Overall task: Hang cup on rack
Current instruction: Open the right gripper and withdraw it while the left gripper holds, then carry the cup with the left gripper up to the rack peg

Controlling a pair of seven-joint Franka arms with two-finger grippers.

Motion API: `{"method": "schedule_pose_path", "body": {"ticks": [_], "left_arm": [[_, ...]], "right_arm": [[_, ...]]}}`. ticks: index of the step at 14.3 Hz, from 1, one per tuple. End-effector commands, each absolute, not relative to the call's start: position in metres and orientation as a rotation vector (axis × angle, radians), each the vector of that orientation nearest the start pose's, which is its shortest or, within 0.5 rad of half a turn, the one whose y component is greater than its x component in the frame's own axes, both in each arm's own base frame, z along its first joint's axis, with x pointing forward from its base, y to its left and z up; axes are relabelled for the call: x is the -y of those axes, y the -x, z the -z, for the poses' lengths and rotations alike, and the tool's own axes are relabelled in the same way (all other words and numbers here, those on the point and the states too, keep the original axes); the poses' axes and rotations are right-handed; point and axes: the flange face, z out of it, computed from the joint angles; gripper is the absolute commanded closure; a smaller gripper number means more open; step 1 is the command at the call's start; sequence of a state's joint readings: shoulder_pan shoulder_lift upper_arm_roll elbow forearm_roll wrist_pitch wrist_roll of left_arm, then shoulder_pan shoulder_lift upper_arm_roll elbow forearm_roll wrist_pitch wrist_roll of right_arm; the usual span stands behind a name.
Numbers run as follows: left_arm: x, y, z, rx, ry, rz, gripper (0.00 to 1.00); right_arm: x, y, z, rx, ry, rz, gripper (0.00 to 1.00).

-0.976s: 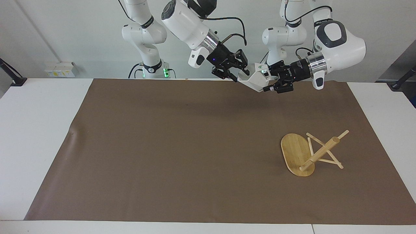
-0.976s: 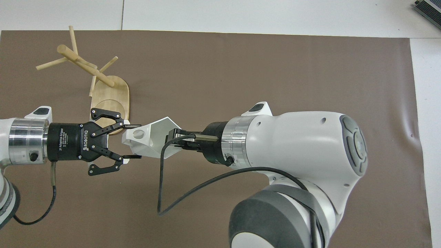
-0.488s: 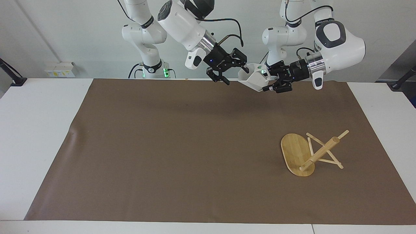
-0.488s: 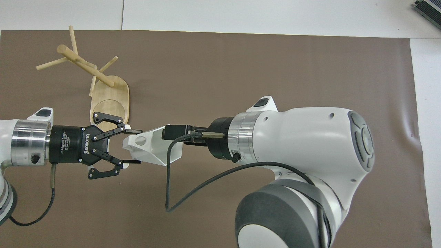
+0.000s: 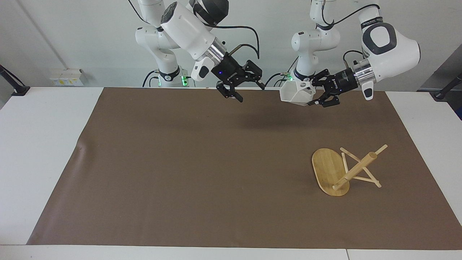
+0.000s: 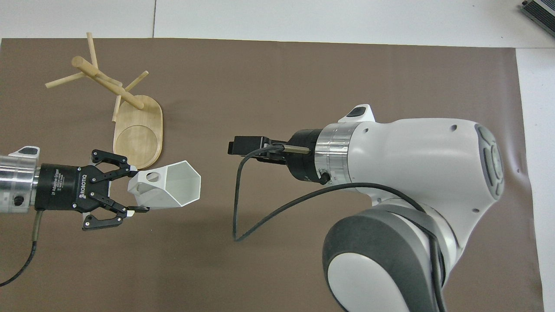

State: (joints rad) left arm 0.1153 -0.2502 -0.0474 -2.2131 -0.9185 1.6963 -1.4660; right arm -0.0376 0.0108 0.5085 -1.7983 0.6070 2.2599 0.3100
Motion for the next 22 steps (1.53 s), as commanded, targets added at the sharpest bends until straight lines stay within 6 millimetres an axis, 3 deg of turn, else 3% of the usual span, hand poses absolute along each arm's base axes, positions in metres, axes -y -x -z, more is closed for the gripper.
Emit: {"method": "schedule_pose_path", "body": {"ticks": [1, 3, 6, 10, 13, 15, 19, 22], "left_arm": [[0.038, -0.459, -0.494, -2.097, -1.404, 0.919, 1.00], [0.029, -0.463, -0.483, -2.207, -1.262, 0.854, 1.00], [0.025, -0.465, -0.473, -2.292, -1.106, 0.745, 1.00], [0.023, -0.470, -0.474, -2.316, -1.042, 0.706, 1.00], [0.036, -0.480, -0.476, -2.326, -0.989, 0.611, 1.00], [0.051, -0.486, -0.476, -2.319, -0.965, 0.557, 1.00], [0.048, -0.499, -0.479, -2.341, -0.818, 0.494, 1.00], [0.048, -0.512, -0.472, -2.345, -0.773, 0.467, 1.00]], "right_arm": [[-0.243, -0.552, -0.584, -0.159, 2.554, 0.355, 0.00], [-0.204, -0.567, -0.582, -0.204, 2.597, 0.396, 0.00], [-0.153, -0.582, -0.577, -0.115, 2.662, 0.477, 0.00], [-0.091, -0.592, -0.575, -0.056, 2.744, 0.524, 0.00], [-0.039, -0.595, -0.573, 0.161, 2.899, 0.575, 0.00], [-0.007, -0.596, -0.572, 0.207, 2.940, 0.596, 0.00], [0.033, -0.593, -0.570, 0.125, 2.962, 0.563, 0.00], [0.049, -0.587, -0.567, 0.182, 3.083, 0.476, 0.00]]}}
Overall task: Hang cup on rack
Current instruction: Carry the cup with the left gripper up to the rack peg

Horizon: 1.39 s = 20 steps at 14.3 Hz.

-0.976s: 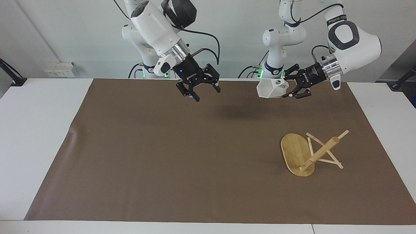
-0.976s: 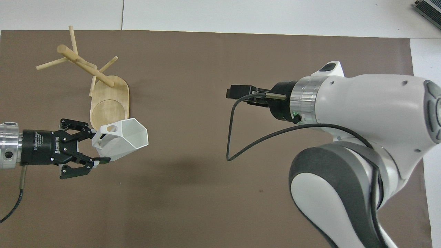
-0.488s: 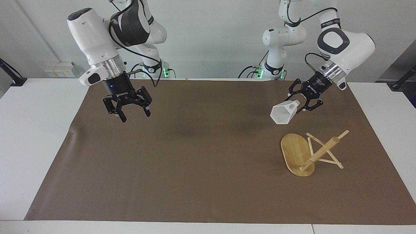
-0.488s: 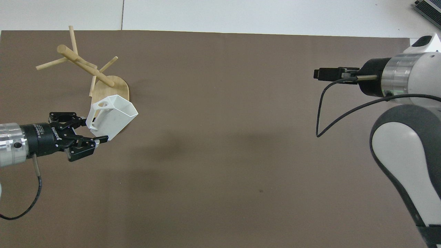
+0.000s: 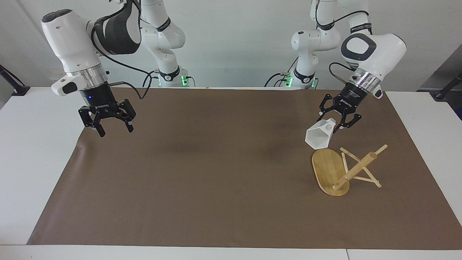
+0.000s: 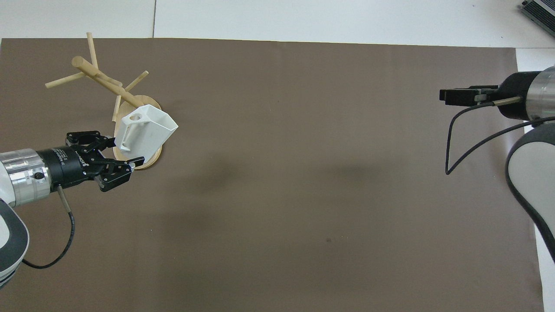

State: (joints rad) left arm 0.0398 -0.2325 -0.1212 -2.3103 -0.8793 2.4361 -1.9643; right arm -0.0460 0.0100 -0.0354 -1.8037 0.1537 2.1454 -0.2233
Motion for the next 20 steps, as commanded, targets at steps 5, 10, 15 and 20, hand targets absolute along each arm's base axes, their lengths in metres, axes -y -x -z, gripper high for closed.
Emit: {"method": "schedule_pose_path", "body": {"ticks": [5, 10, 15, 20], "left_arm": [[0.065, -0.527, -0.470, -2.347, -0.705, 0.449, 1.00], [0.065, -0.536, -0.465, -2.350, -0.682, 0.436, 1.00], [0.062, -0.547, -0.473, -2.336, -0.646, 0.425, 1.00], [0.057, -0.556, -0.469, -2.338, -0.628, 0.415, 1.00]], "right_arm": [[0.053, -0.581, -0.568, 0.199, 3.136, 0.365, 0.00], [0.049, -0.575, -0.591, 0.169, 3.136, 0.259, 0.00], [0.044, -0.570, -0.609, 0.160, 3.138, 0.181, 0.00], [0.041, -0.563, -0.625, 0.165, 3.136, 0.133, 0.00]]}}
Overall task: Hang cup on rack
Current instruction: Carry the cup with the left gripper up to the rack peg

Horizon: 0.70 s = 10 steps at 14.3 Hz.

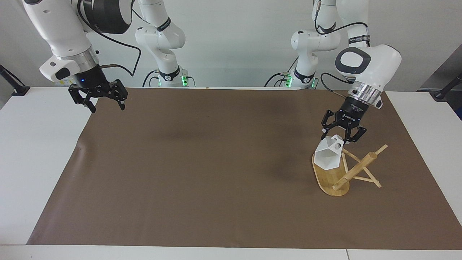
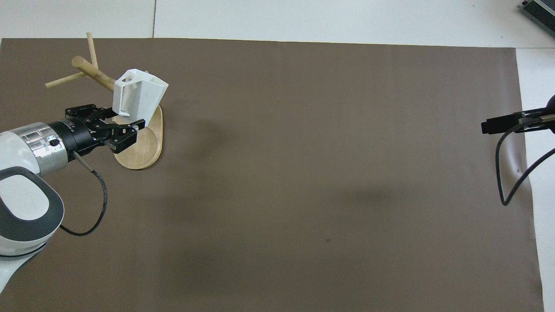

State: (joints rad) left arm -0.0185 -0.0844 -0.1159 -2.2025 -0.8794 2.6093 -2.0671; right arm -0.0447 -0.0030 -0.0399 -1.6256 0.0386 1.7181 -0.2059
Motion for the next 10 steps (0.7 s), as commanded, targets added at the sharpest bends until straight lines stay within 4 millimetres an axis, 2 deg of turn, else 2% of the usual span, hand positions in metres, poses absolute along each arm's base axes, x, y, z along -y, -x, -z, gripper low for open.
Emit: {"method": "schedule_pose_path", "body": {"ticks": [1, 6, 10], "left_arm": [[0.057, -0.556, -0.467, -2.341, -0.629, 0.415, 1.00], [0.050, -0.559, -0.462, -2.349, -0.622, 0.408, 1.00], [0.044, -0.560, -0.462, -2.350, -0.581, 0.394, 1.00]], "right_arm": [[0.041, -0.561, -0.629, 0.165, 3.136, 0.126, 0.00], [0.039, -0.556, -0.643, 0.166, 3.133, 0.110, 0.00], [0.039, -0.555, -0.645, 0.015, 3.134, 0.116, 0.00]]}}
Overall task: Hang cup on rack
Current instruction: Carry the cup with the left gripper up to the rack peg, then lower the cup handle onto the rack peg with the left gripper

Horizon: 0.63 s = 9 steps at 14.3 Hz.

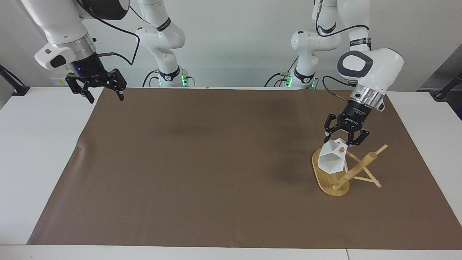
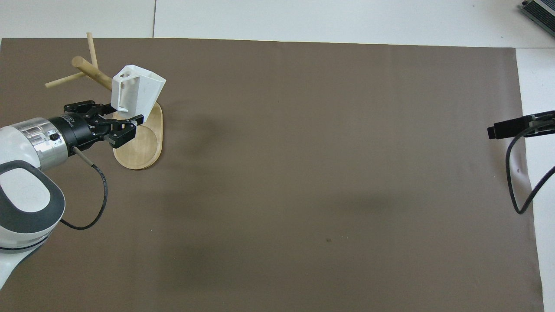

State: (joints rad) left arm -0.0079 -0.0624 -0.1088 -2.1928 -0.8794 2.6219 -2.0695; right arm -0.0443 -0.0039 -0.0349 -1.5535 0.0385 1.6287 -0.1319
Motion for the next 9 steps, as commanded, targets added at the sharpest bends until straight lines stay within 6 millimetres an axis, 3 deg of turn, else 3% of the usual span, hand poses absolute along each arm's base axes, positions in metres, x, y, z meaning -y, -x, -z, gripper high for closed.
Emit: {"method": "schedule_pose_path", "body": {"ticks": [1, 9], "left_arm": [[0.0416, -0.5596, -0.4621, -2.353, -0.563, 0.394, 1.00], [0.0442, -0.5594, -0.4561, -2.371, -0.489, 0.392, 1.00]], "right_arm": [[0.0407, -0.5549, -0.6452, 0.012, 3.134, 0.114, 0.00], [0.0394, -0.5528, -0.6502, -0.067, 3.127, 0.143, 0.00]]}}
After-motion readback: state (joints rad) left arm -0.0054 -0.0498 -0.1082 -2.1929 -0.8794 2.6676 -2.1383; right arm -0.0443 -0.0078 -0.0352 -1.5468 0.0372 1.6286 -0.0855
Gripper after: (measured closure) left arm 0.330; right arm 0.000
